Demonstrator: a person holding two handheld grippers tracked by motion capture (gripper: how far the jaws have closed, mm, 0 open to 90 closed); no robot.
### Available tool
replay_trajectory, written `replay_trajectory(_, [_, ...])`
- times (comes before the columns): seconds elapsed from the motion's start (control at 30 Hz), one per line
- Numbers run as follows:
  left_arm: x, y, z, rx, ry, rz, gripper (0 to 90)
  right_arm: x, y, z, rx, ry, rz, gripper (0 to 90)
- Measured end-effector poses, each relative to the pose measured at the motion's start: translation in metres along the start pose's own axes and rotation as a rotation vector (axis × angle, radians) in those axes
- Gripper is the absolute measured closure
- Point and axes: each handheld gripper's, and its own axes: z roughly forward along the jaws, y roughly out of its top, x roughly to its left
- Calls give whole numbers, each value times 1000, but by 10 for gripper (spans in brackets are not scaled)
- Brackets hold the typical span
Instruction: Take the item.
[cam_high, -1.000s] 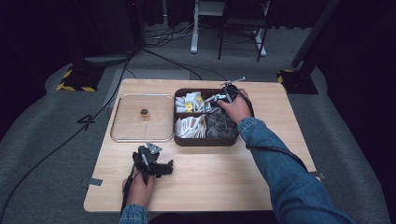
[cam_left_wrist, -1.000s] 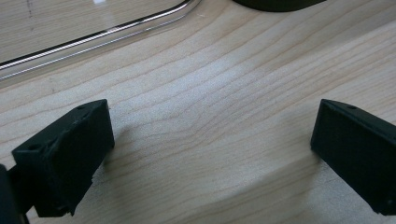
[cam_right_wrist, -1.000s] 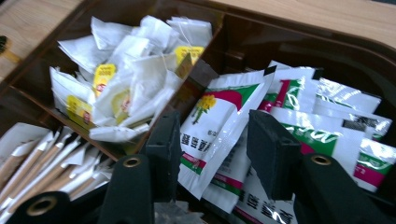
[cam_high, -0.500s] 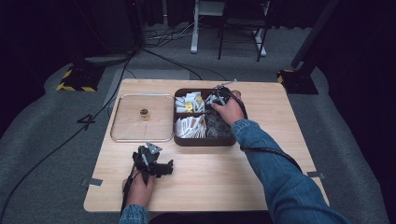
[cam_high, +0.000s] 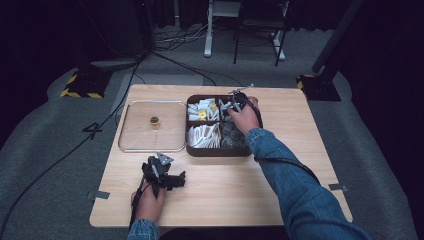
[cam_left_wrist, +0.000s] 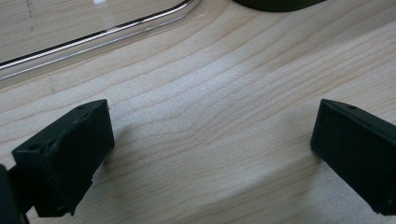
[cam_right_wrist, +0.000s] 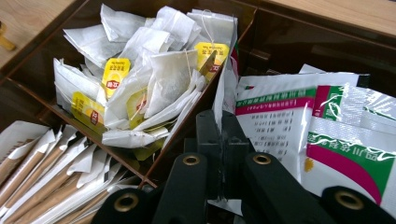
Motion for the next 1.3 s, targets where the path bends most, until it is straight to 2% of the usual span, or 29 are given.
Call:
replay_trajectory(0.1, [0,0,0,-1,-1,-3,0,-2,1,-4,-15,16,14,900])
replay_trajectory(0.2, [0,0,0,0,0,0,0,-8,2,-12,-45,38,63,900])
replay_trajectory(0.33, [0,0,0,0,0,-1,0,-16,6,-28,-87,54,78,900])
replay_trajectory(0.5, [1,0,0,-1,-6,5,0,-17,9,-41,-113,70,84,899])
replay_trajectory(0.77, [2,0,1,0,-12,3,0,-15,12,-63,-140,80,40,897])
replay_trajectory(0.87, [2,0,1,2,-12,4,0,-13,9,-78,-161,105,9,896])
replay_trajectory(1.07, [2,1,1,1,-12,5,0,-13,5,-94,-173,120,-8,896])
replay_trajectory(1.23, [6,4,3,3,-28,35,0,-16,-2,-110,-181,126,-14,896])
replay_trajectory(1.3, [6,5,4,3,-31,34,0,-18,-6,-119,-185,129,-19,896])
